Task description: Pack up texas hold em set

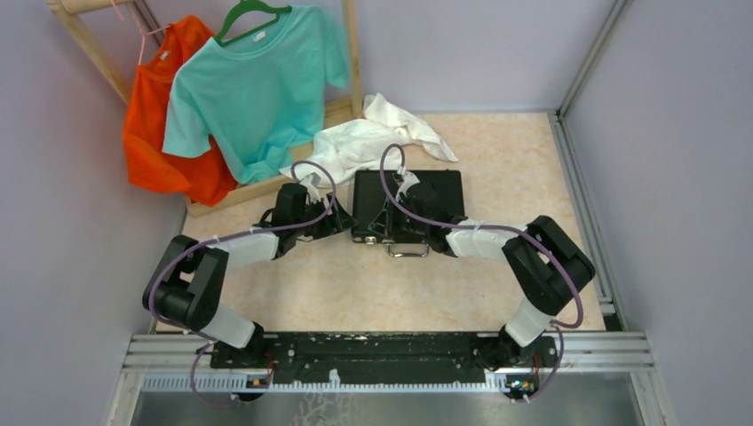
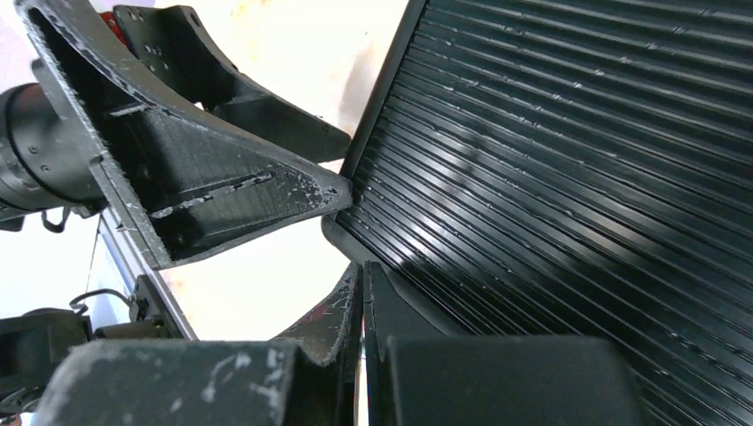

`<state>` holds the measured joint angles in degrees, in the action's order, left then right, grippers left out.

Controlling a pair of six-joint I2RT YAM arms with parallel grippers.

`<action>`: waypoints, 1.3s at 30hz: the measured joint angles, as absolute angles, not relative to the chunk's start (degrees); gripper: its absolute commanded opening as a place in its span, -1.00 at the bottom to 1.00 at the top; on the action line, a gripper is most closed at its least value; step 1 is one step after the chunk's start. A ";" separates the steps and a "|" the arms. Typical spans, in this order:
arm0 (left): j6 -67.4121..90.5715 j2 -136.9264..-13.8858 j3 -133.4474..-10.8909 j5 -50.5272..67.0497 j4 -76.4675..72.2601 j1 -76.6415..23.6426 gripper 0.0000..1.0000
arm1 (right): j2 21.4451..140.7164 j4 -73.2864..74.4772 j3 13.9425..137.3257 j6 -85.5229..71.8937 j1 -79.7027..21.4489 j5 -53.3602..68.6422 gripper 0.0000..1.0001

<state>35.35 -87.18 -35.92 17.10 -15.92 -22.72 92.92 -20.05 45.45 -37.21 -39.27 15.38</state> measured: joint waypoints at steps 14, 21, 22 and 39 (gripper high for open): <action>35.07 -86.26 -35.57 17.17 -14.61 -22.33 0.55 | 101.56 -32.97 35.14 -44.80 -47.20 16.75 -1.00; 35.07 -85.36 -34.46 17.39 -14.79 -22.15 0.55 | 102.45 -36.88 34.15 -46.09 -47.24 16.82 -1.00; 35.03 -85.21 -34.41 17.41 -14.72 -22.13 0.55 | 102.17 -36.38 34.17 -46.09 -47.31 16.80 -1.00; 34.26 -83.24 -33.63 17.23 -13.43 -21.45 0.55 | 91.35 -20.56 46.30 -39.62 -43.92 12.73 -1.00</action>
